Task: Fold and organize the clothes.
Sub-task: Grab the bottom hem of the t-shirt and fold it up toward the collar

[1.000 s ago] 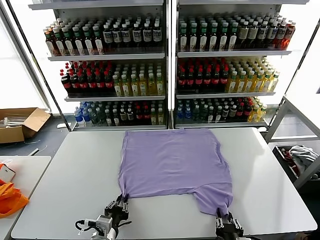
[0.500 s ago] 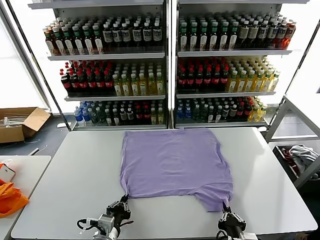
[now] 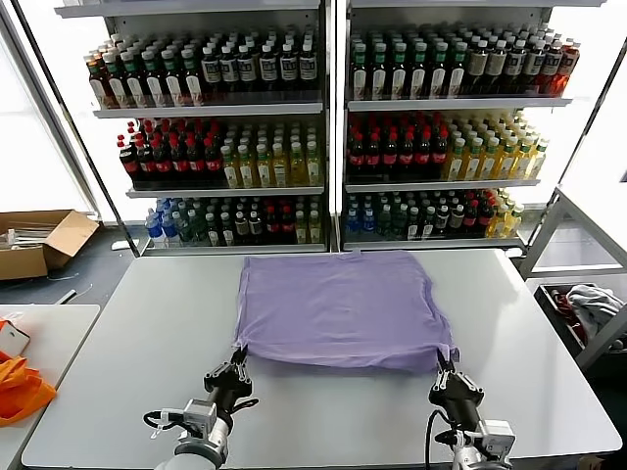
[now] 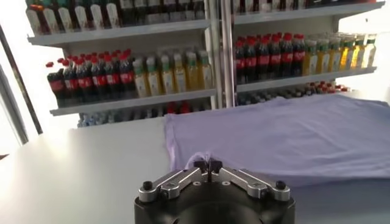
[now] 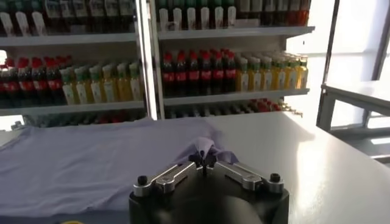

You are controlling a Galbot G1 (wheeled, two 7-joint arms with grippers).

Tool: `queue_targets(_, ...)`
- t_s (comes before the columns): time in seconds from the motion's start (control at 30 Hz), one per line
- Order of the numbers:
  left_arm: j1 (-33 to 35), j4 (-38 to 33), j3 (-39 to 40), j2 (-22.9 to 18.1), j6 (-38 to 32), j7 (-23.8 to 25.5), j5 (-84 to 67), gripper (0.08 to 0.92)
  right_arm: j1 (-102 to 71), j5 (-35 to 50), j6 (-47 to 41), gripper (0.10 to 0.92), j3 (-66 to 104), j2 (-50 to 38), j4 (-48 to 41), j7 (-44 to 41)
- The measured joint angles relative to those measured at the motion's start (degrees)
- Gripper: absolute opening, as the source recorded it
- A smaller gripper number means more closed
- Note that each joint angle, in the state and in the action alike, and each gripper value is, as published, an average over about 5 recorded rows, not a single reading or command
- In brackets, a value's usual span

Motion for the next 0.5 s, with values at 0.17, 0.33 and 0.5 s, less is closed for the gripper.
queue_targets(0.17,-4.1,3.0,0.1,0.8,-0.8,0.0,-1.3,0.087,5.8,-0.3,0.2,0.108,-0.7,0.0,-3.9,-0.8)
queue_targets(0.33,-8.2,6.5,0.9,1.3,-1.0,0.1,-1.9,0.087,10.5,-0.9,0.5,0.108,-1.7,0.2,-8.5,-1.6)
queue_targets(0.5,-11.8,10.0,1.9,1.8,-1.0,0.4,-2.5,0.087,14.3,-1.5,0.3,0.108,-3.2,0.5,-12.9,-2.0)
